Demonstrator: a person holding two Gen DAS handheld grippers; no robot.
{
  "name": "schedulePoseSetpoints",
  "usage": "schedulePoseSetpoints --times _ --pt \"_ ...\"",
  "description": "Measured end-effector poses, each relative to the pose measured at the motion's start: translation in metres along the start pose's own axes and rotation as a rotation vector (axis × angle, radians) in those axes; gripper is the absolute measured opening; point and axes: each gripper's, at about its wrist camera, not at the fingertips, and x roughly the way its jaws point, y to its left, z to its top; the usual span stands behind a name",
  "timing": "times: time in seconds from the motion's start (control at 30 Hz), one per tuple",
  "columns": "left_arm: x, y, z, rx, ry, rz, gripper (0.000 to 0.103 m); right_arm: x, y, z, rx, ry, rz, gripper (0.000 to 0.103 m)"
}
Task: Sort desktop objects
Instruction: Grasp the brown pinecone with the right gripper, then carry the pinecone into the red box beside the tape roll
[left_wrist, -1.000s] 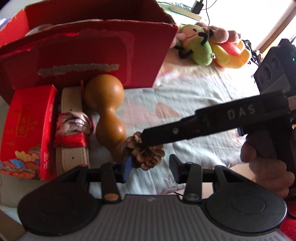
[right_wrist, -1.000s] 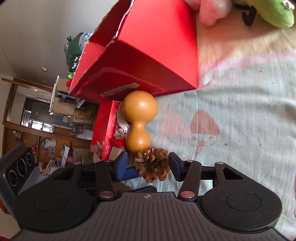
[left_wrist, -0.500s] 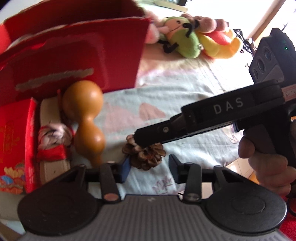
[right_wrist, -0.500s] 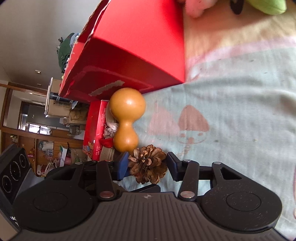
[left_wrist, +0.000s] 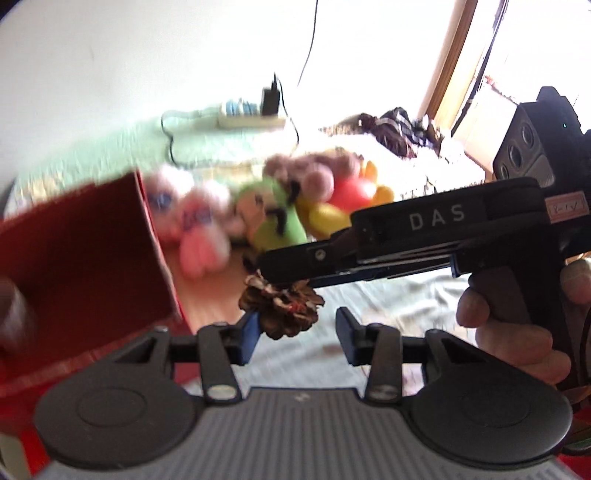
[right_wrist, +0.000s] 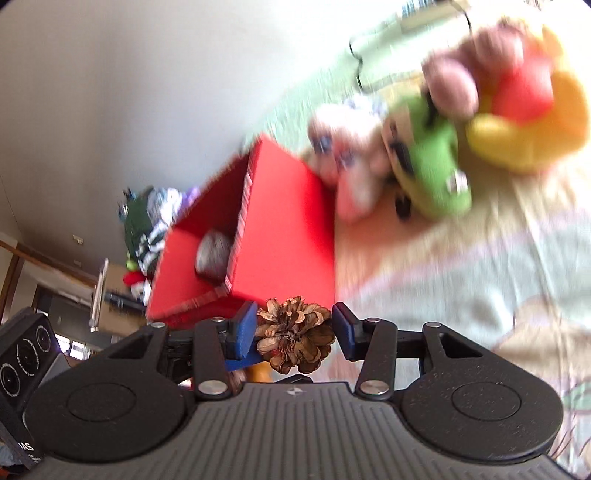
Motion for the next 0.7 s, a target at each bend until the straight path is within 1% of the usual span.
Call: schedulePoseSetpoints --times 0.1,0.17,0.23,0.3,0.4,0.5,0.7 --pt "-0.017 0.018 0.022 -0.003 -0.061 0.008 0.043 -0.006 0.026 0.022 -0.076 -0.078 0.007 0.048" --pt "-0.027 0.033 0.032 -0.001 -0.091 0.033 0.043 -0.002 0.045 0.036 -0.13 -0.115 0.009 0.048" --pt "-0.035 0.052 0.036 -0.007 -0.106 0.057 0.043 0.008 0.064 0.048 -0.182 -0.132 0.019 0.048" --pt "-0.04 0.072 0.037 -0.026 -0.1 0.072 0.043 0.023 0.082 0.06 -0.22 -0.127 0.03 0.048" --pt "-0.04 0.106 0.029 -0.058 -0.063 0.109 0.043 0.062 0.107 0.069 -0.233 -0.073 0.018 0.048" --pt "-0.032 0.144 0.016 -0.116 0.002 0.119 0.043 0.103 0.122 0.071 -0.239 0.01 -0.001 0.048" --pt "-0.01 0.211 -0.016 -0.233 0.142 0.128 0.043 0.187 0.136 0.058 -0.189 0.19 -0.065 0.047"
